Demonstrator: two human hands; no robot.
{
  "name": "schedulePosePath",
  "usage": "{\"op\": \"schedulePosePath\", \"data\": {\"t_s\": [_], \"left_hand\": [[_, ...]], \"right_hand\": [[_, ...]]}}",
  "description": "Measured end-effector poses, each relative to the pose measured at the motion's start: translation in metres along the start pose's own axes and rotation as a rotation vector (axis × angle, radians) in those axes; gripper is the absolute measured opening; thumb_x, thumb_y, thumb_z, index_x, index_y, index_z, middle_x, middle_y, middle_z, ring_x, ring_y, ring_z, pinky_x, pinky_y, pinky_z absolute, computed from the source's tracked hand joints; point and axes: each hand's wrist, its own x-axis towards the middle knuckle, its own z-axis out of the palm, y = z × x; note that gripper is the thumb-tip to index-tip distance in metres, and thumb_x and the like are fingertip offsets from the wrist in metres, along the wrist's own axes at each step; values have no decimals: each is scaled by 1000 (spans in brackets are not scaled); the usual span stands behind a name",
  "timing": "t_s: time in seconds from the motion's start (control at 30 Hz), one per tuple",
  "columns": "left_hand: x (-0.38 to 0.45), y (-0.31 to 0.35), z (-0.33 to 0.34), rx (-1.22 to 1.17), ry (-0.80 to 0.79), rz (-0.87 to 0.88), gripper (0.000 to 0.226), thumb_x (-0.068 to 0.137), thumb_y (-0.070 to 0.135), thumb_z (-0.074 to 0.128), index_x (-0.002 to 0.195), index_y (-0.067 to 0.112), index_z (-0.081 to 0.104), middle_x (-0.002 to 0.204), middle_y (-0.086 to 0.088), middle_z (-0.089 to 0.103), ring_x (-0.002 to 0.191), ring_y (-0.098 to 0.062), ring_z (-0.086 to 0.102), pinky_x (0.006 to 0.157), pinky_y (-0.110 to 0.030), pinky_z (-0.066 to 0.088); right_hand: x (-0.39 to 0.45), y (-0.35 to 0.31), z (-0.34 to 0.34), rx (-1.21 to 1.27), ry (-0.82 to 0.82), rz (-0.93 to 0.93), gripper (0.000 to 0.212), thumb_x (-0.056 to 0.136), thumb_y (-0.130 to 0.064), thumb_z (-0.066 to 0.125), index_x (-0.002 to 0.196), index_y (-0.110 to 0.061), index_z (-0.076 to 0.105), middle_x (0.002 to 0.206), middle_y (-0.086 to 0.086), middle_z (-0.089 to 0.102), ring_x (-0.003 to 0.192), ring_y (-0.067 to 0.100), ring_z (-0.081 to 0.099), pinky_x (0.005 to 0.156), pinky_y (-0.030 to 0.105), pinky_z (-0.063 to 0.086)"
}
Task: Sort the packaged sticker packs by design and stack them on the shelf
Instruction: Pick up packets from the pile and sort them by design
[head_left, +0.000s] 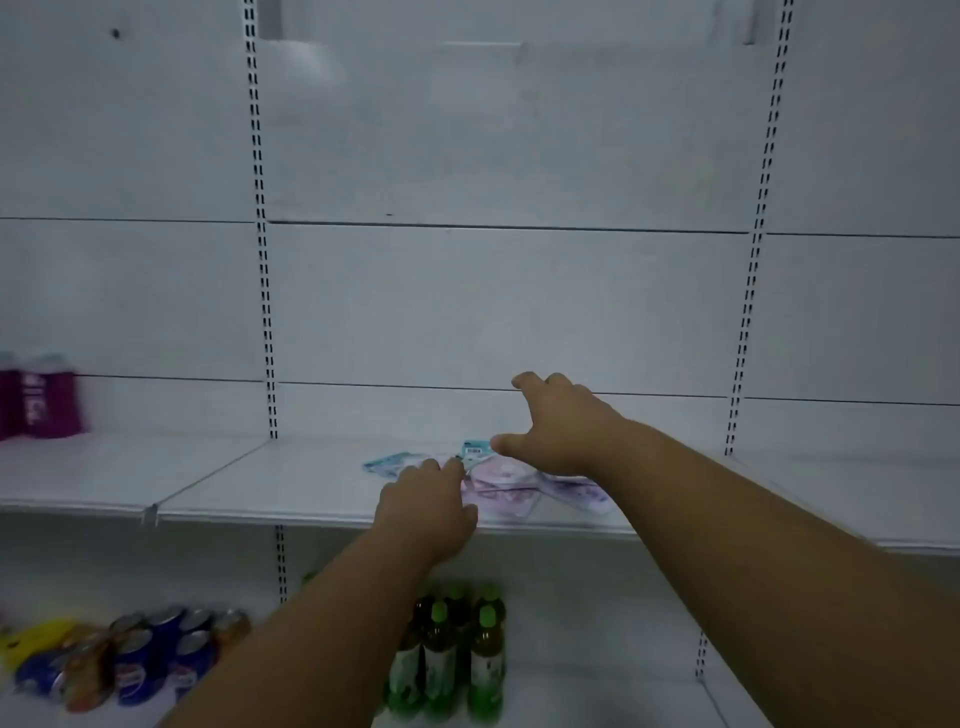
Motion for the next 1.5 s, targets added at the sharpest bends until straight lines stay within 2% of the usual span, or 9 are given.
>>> {"op": "schedulePosePath", "data": {"t_s": [0.2, 0.43, 0.57, 0.8, 0.9, 1.03, 1.17, 1.4, 1.5], "left_hand": [[62, -21, 19, 41, -40, -145, 45, 90, 51, 45, 124, 22, 49, 125, -6, 57, 115, -27, 54, 90, -41, 45], [95, -34, 38, -17, -159, -355, 76, 70, 73, 55, 127, 23, 47, 125, -6, 57, 113, -26, 56, 89, -40, 49], [104, -34, 28, -150, -138, -474, 70, 74, 50, 70, 129, 17, 41, 130, -14, 51, 119, -31, 53, 93, -40, 46], [103, -46, -6, -757, 148, -522, 49, 92, 4, 55, 137, 11, 39, 128, -18, 58, 110, -34, 60, 93, -40, 51], [87, -42, -19, -1145, 247, -493, 41, 96, 6, 51, 135, 19, 47, 116, -7, 63, 92, -20, 65, 68, -31, 56], [68, -36, -34, -1334, 304, -380, 21, 99, 10, 49, 103, 23, 65, 91, 2, 71, 68, -9, 66, 44, -16, 49], [62, -36, -35, -1479, 289, -393, 17, 97, 6, 54, 101, 18, 67, 92, -2, 74, 73, -12, 74, 59, -28, 57], [51, -45, -33, -1484, 255, -392, 14, 98, 7, 55, 104, 16, 63, 100, -5, 73, 84, -20, 74, 71, -36, 60], [51, -45, -32, -1510, 243, -392, 15, 98, 6, 54, 100, 17, 64, 98, -5, 74, 84, -20, 74, 66, -33, 59]], "right_hand": [[56, 5, 20, -4, -23, 68, 82, 81, -60, 60, 147, -24, 28, 146, 13, 39, 131, 35, 41, 105, 51, 40], [97, 18, 52, -3, -49, 80, 82, 81, -61, 61, 147, -25, 28, 147, 13, 39, 131, 34, 43, 105, 50, 41], [115, 20, 76, 10, -105, 58, 80, 81, -61, 60, 146, -25, 31, 147, 12, 40, 130, 33, 44, 105, 48, 41], [128, 27, 111, -53, -214, 57, 52, 85, -49, 59, 125, -15, 54, 123, 11, 62, 105, 27, 60, 83, 33, 49], [130, 27, 126, -134, -281, 88, 52, 81, -51, 56, 121, -17, 59, 114, 8, 67, 97, 25, 63, 77, 29, 50], [135, 27, 139, -205, -287, 97, 54, 81, -53, 52, 123, -20, 58, 115, 7, 66, 99, 26, 61, 78, 31, 45], [141, 31, 136, -141, -314, 164, 51, 89, -50, 45, 126, -17, 55, 121, 7, 64, 109, 26, 59, 97, 37, 44], [137, 33, 144, -170, -142, 154, 51, 82, -50, 56, 121, -19, 52, 119, 8, 60, 111, 31, 50, 88, 40, 41], [137, 29, 145, -177, -246, 194, 54, 87, -53, 48, 127, -18, 53, 126, 9, 59, 115, 31, 52, 98, 42, 39]]}}
